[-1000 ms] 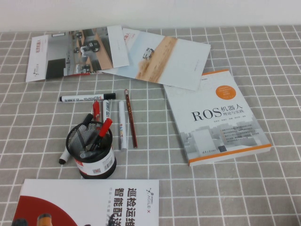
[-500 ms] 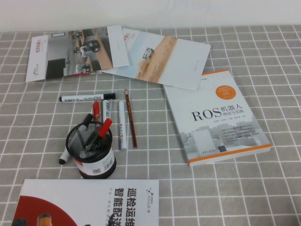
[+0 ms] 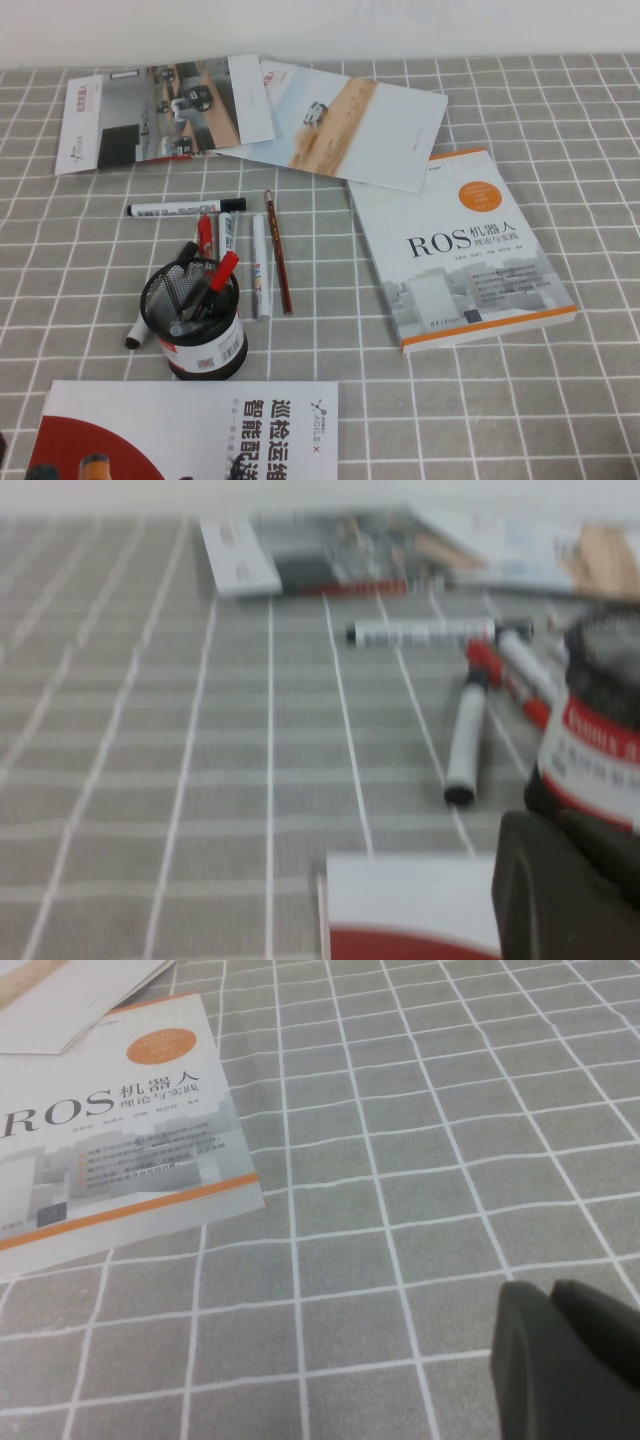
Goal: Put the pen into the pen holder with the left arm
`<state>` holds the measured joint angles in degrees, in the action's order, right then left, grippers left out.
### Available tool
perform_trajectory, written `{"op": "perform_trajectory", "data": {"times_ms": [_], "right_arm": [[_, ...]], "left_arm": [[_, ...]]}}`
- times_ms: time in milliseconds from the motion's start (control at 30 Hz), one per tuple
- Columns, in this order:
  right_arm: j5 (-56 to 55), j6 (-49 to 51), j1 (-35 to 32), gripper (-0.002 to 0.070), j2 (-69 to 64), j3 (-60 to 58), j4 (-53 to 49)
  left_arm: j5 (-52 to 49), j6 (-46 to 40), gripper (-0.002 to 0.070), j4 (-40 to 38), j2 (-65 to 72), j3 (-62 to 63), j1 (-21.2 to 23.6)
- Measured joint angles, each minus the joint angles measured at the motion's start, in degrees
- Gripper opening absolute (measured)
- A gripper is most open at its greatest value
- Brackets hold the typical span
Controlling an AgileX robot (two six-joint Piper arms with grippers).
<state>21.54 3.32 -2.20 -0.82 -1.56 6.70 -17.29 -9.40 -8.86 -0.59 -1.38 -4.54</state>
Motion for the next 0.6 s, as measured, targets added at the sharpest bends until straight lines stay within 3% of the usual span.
{"op": "perform_trajectory", "data": {"times_ms": [600], "right_arm": [[0.0,0.0,0.0,-0.0015,0.0,0.0,0.0]], "left_arm": [[-4.8,0.0,-0.0002,0.3,0.0,0.0,0.0]]}}
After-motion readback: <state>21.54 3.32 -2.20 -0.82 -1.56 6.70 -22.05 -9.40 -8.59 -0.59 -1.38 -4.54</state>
